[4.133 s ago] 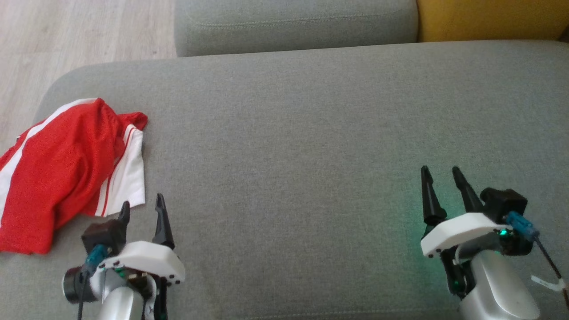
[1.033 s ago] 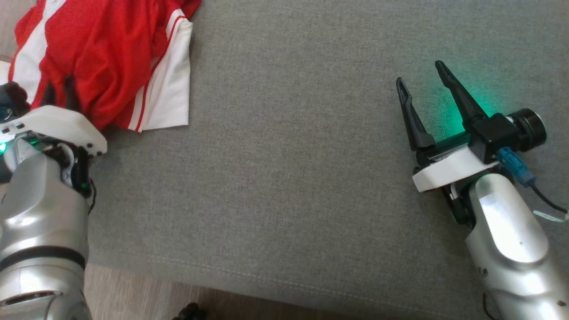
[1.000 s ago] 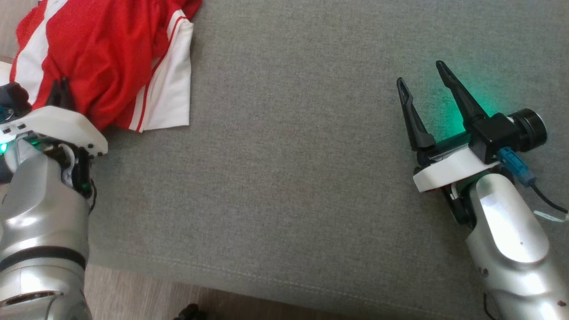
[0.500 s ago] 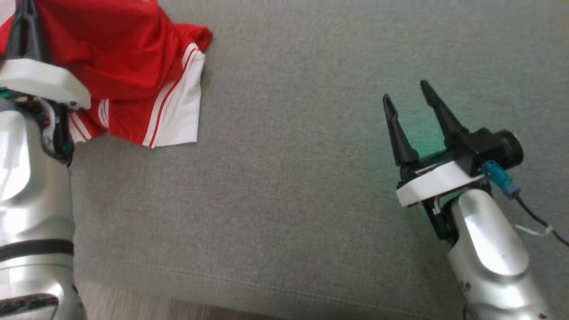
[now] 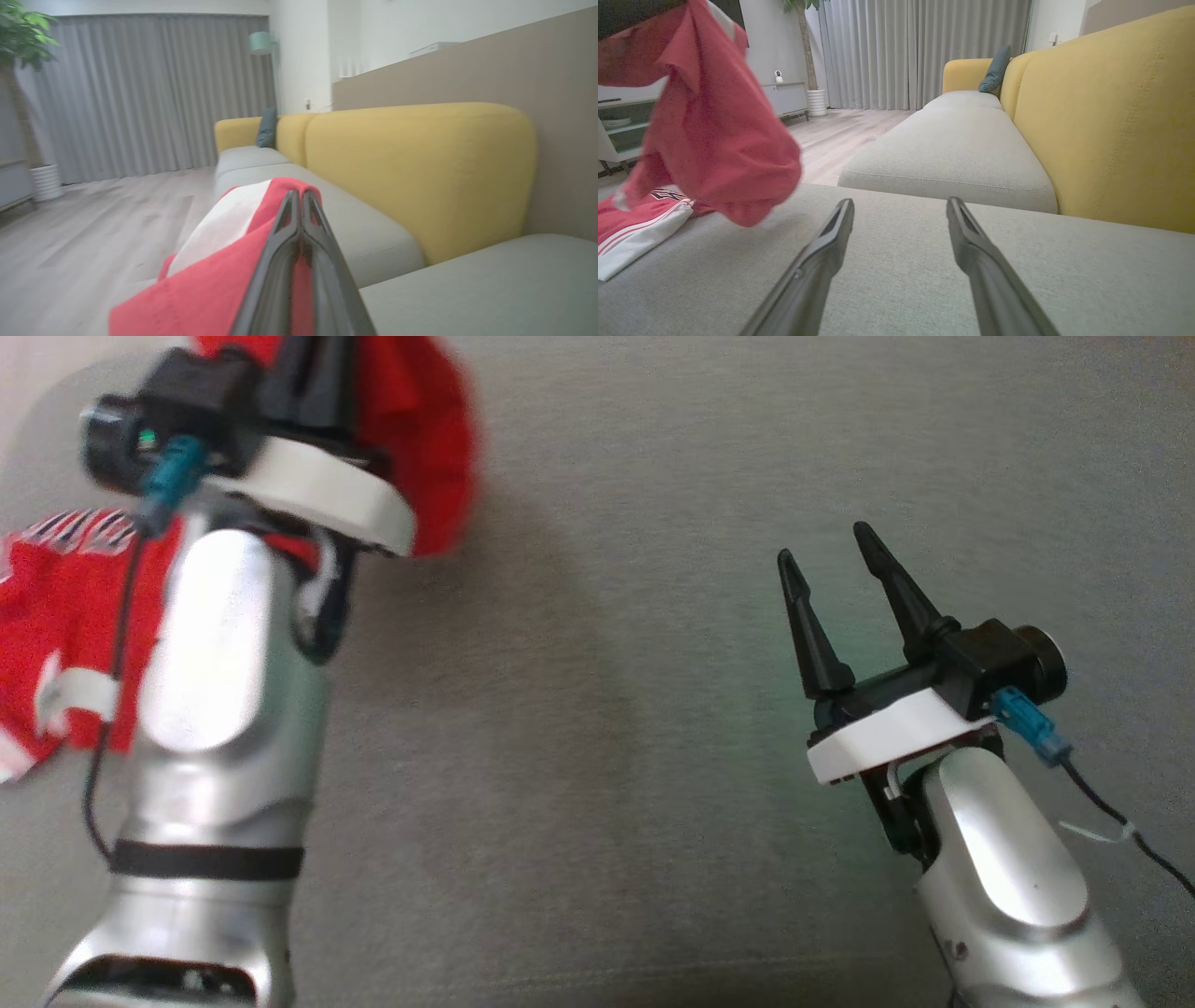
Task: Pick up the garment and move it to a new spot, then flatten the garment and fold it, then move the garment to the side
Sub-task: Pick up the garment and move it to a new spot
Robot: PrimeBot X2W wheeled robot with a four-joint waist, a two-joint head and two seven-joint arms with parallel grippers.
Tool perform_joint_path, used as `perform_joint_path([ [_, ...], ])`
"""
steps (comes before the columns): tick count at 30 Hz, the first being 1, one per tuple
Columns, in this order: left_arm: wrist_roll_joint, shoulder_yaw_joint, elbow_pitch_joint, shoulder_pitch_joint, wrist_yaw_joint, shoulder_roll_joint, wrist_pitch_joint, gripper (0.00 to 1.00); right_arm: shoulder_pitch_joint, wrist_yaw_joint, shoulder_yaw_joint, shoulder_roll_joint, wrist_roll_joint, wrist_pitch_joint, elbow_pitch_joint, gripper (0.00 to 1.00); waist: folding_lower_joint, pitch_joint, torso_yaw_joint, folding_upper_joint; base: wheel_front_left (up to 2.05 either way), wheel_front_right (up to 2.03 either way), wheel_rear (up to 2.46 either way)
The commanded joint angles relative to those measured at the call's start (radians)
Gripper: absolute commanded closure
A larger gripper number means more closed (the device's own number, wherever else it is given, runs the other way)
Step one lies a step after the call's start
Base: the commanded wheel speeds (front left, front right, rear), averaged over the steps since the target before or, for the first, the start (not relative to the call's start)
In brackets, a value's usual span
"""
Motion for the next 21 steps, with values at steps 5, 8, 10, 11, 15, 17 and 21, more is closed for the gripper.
perform_joint_path([
  [5, -0.088, -0.099, -0.102, -0.046, 0.003, 0.003, -0.005, 1.0, -0.007, 0.007, 0.026, 0.019, 0.027, -0.006, -0.048, 0.0, 0.0001, -0.018, -0.177, 0.0, 0.0, 0.0, 0.0],
  [8, -0.157, -0.18, -0.127, -0.025, 0.045, 0.003, -0.005, 1.0, -0.005, 0.007, 0.026, 0.019, 0.041, -0.006, -0.053, 0.0, 0.0001, -0.016, -0.214, 0.0, 0.0, 0.0, 0.0],
  [10, -0.178, -0.218, -0.117, 0.002, 0.072, 0.003, -0.005, 1.0, -0.001, 0.007, 0.026, 0.019, 0.047, -0.006, -0.057, 0.0, 0.0001, -0.014, -0.227, 0.0, 0.0, 0.0, 0.0],
  [11, -0.184, -0.228, -0.11, 0.02, 0.087, 0.003, -0.005, 1.0, 0.001, 0.007, 0.027, 0.019, 0.049, -0.006, -0.058, 0.0, 0.0001, -0.015, -0.23, 0.0, 0.0, 0.0, 0.0],
  [15, -0.185, -0.224, -0.074, 0.124, 0.137, 0.002, -0.005, 1.0, 0.013, 0.007, 0.019, 0.019, 0.051, -0.006, -0.058, 0.0, 0.0001, -0.018, -0.224, 0.0, 0.0, 0.0, 0.0],
  [17, -0.178, -0.202, -0.058, 0.194, 0.158, 0.002, -0.005, 0.98, 0.019, 0.007, 0.017, 0.019, 0.051, -0.006, -0.055, 0.0, 0.0001, -0.022, -0.212, 0.0, 0.0, 0.0, 0.0],
  [21, -0.157, -0.163, -0.04, 0.292, 0.178, 0.002, -0.005, 0.13, 0.025, 0.007, 0.015, 0.019, 0.05, -0.006, -0.048, 0.0, 0.0001, -0.03, -0.187, 0.0, 0.0, 0.0, 0.0],
])
